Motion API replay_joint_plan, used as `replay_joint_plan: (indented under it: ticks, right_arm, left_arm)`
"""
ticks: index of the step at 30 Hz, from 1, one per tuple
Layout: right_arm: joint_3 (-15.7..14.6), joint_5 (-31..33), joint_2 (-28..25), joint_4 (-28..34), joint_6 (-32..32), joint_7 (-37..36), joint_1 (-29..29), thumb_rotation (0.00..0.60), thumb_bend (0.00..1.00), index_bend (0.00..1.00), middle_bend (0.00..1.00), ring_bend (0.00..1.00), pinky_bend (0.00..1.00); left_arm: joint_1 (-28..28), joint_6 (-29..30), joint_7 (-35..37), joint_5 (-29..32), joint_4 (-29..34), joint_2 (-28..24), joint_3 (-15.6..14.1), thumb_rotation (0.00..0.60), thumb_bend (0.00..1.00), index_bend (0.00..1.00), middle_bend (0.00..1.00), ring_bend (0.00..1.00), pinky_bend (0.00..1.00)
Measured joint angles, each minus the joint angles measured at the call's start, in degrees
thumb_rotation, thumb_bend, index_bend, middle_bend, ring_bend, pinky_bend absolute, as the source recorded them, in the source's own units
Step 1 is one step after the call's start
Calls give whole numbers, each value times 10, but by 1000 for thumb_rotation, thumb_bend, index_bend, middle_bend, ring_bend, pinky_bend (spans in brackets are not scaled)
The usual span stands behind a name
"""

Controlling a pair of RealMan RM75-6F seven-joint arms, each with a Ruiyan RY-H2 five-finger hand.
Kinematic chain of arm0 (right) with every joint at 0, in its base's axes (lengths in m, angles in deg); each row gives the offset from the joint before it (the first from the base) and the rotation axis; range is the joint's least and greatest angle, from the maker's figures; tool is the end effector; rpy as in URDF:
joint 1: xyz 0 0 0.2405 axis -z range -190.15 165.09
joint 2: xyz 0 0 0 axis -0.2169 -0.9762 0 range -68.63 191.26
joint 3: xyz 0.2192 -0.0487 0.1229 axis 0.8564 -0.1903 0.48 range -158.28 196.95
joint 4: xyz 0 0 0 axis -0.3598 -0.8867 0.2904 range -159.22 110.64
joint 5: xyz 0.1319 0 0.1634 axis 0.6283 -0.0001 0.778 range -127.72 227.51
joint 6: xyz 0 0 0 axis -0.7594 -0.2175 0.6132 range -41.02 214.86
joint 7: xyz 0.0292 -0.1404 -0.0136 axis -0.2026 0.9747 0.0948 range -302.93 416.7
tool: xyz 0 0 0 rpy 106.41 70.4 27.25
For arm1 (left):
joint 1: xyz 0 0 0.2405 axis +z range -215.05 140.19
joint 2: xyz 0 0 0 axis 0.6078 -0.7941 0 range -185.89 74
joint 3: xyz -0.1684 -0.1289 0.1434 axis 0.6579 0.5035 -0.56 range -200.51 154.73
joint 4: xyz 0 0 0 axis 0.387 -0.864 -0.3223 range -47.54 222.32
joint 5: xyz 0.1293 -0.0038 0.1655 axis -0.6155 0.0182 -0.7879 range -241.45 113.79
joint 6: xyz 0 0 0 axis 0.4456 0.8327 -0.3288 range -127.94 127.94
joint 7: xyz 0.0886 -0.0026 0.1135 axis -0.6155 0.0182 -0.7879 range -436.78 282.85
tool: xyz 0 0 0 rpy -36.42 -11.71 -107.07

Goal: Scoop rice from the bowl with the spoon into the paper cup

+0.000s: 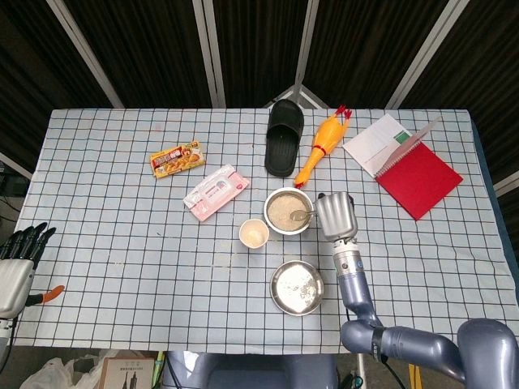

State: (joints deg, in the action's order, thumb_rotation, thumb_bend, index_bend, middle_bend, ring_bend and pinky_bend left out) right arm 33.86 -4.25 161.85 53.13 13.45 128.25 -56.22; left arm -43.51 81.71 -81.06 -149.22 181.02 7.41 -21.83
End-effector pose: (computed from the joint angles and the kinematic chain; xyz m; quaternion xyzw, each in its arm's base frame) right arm -0.1373 -0.3599 -0.0196 0.7201 -0.1234 0.1868 0.6567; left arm -0.3111 0.1803 0.1497 -0.6251 -0.3897 -0.3485 0.5796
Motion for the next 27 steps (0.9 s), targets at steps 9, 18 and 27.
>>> replay_joint_plan:
  ticks: [9, 18, 27]
  right_arm:
    - [-18, -31, 66, -122, -18, 46, -33, 600, 569, 614, 880, 955, 1000]
    - [-47, -101, 85, -205, -27, 36, -47, 600, 569, 617, 880, 954, 1000]
    - [-63, -138, 109, -266, -23, 16, -46, 600, 569, 618, 880, 955, 1000]
  left_arm:
    - [-4, -8, 15, -8, 6, -7, -5, 600, 0, 0, 0, 0, 0]
    - [-5, -9, 15, -13, 12, -8, -9, 600, 0, 0, 0, 0, 0]
    - [-6, -10, 15, -12, 16, -9, -10, 600, 0, 0, 0, 0, 0]
